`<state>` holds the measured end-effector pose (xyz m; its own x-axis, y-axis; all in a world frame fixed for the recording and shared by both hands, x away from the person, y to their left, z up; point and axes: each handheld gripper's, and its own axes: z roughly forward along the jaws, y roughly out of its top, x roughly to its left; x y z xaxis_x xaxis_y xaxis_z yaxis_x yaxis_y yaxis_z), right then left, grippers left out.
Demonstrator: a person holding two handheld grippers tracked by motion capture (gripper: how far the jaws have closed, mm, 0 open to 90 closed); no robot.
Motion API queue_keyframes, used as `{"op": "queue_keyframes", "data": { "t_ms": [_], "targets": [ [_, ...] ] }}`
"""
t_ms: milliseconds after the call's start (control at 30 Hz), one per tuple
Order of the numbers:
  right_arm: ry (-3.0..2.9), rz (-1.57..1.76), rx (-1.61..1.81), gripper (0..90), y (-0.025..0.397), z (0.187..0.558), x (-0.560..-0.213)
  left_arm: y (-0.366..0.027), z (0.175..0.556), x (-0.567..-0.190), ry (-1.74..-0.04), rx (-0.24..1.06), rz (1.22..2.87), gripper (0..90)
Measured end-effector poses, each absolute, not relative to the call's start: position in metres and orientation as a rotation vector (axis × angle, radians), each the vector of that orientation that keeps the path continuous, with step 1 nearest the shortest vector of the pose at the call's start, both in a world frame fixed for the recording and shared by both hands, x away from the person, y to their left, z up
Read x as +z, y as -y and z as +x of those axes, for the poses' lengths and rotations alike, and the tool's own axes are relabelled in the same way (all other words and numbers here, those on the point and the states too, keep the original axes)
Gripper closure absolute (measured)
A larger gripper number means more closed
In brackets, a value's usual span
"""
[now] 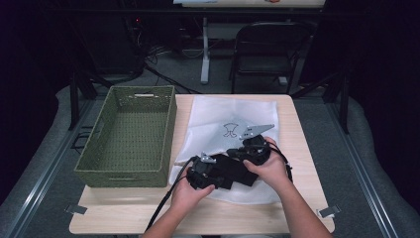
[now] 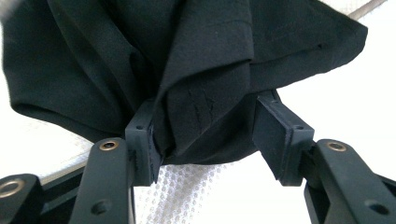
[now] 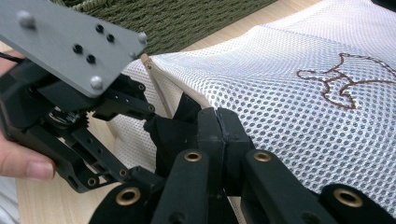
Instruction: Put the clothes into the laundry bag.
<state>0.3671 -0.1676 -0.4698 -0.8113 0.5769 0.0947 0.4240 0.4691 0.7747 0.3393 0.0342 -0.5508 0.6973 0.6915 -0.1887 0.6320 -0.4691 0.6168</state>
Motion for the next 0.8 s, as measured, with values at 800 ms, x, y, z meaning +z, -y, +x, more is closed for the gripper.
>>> {"op": "queue_keyframes", "data": {
  "t_ms": [800],
  "targets": [
    [-2.540,0.869,1.248,89.7,0.167,0.367,-0.470,-0.034,0.344,-0.567,-0.996,0.168,2.259,66.7]
  ]
}}
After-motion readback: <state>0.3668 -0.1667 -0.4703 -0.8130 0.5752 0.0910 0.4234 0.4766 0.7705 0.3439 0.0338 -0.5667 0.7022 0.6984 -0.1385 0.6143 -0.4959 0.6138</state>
